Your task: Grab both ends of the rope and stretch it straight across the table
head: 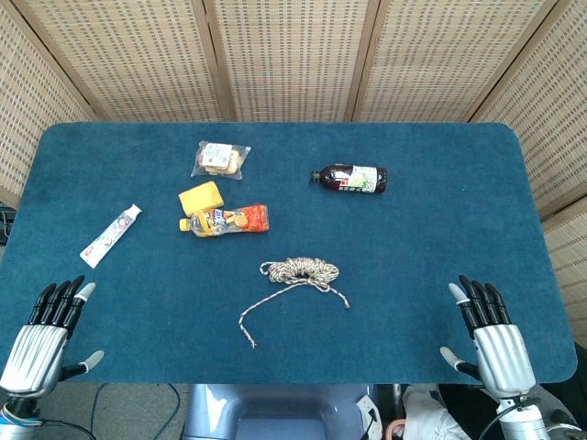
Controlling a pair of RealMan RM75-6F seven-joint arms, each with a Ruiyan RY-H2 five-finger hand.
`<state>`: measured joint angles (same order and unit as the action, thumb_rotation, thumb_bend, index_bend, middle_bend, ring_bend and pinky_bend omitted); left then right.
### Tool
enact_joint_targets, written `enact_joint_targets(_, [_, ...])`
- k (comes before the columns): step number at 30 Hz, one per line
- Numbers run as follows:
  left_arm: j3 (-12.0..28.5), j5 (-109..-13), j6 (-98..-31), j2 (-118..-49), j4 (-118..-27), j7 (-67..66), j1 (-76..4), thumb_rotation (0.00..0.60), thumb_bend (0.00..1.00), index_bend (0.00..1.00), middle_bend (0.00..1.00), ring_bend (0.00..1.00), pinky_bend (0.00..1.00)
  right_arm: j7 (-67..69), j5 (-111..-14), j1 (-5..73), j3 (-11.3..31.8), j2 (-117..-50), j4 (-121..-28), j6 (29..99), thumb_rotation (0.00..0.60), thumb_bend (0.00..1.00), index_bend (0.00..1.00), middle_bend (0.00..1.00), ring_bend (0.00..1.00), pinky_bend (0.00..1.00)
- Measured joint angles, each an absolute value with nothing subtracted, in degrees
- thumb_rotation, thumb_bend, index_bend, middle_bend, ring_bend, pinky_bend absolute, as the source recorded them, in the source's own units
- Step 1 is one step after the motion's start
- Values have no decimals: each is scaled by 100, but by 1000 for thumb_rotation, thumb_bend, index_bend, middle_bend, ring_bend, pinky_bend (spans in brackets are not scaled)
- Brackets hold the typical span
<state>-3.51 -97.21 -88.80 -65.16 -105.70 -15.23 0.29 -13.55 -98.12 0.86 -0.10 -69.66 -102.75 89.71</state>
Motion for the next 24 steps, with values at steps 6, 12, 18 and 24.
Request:
enact_joint_targets(6, [-342,-9720,-8864,-6534,-10579,-1575,20,600,0,0,0,0,0,-1329,-9746,100,-17,-6981,-10246,8902,600,0,16,0,0,0])
enact_joint_targets(12, [-321,-9651,-8808,-6582,-10593,-1696,6,600,0,0,0,0,0,-1384,-9694,250,5,-7072,-10247,8617,600,0,99,0,0,0])
enact_joint_targets(18, [-246,-9522,-8745,-6661,-10623,-1855,-28,600,0,0,0,0,0,-1313,-9643,799,247,-7541,-10111,7952,600,0,205,0,0,0])
enact_joint_targets(24, [-150,-9275,-8524,-6767,-10654,-2059,-130,600,0,0,0,0,0,-1400,-8892,1494,655,-8166,-9934,6835,600,0,314,0,0,0])
